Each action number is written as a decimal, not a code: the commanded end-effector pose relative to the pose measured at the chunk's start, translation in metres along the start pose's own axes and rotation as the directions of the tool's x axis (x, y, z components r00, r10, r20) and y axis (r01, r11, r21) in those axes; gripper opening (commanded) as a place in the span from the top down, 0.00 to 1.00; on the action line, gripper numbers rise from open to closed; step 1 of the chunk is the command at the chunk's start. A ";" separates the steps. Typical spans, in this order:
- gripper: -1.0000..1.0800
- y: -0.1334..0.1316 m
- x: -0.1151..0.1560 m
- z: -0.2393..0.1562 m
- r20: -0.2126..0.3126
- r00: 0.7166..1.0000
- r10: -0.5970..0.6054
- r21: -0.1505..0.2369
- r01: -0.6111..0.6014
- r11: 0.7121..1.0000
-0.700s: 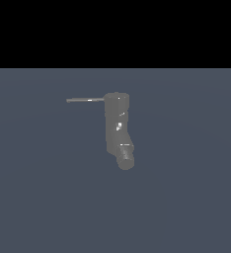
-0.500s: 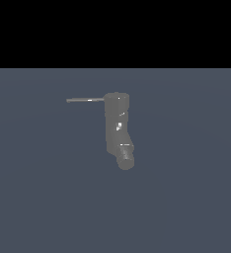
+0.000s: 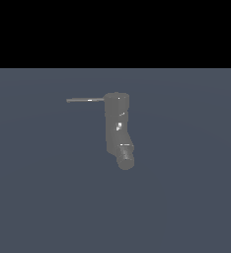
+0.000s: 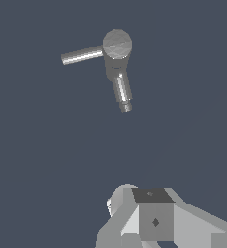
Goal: Turn on the faucet by rotating a designated handle.
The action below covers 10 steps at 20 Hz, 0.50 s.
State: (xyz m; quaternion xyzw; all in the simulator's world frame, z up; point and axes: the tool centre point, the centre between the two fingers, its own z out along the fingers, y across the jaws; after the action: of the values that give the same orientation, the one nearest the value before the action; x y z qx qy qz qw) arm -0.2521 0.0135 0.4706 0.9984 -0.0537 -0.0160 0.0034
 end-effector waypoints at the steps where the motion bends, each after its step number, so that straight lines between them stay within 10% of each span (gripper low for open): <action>1: 1.00 -0.007 0.003 0.007 0.000 0.999 0.032 0.001 -0.032 0.999; 10: 1.00 -0.043 0.022 0.041 -0.001 0.979 0.203 0.006 -0.203 0.979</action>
State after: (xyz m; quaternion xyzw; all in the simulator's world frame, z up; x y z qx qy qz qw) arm -0.2315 0.0481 0.4350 0.9902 -0.1391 -0.0147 0.0026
